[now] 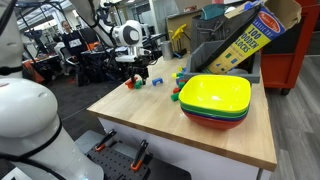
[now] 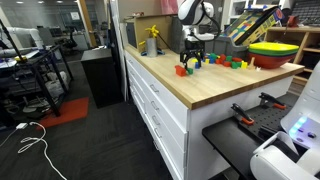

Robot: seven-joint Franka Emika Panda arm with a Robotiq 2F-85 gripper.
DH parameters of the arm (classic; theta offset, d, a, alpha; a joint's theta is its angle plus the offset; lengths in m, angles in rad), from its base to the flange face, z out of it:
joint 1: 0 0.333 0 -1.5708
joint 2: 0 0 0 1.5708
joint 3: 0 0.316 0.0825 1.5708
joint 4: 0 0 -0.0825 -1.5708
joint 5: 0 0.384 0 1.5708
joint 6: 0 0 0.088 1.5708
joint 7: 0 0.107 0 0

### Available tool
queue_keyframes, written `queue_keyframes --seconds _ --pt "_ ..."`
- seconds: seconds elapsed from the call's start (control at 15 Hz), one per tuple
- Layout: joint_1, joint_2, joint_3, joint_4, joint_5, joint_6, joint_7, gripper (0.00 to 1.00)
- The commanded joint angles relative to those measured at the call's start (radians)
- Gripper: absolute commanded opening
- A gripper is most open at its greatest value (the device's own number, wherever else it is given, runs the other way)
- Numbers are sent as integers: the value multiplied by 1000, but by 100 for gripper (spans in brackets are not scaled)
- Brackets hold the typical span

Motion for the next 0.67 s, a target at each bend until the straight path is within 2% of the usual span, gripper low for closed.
queue_keyframes --seconds 0.0,0.6 --pt "4 0 -1 1 -17 20 -9 100" --pt "33 0 -3 -4 -68 61 15 100"
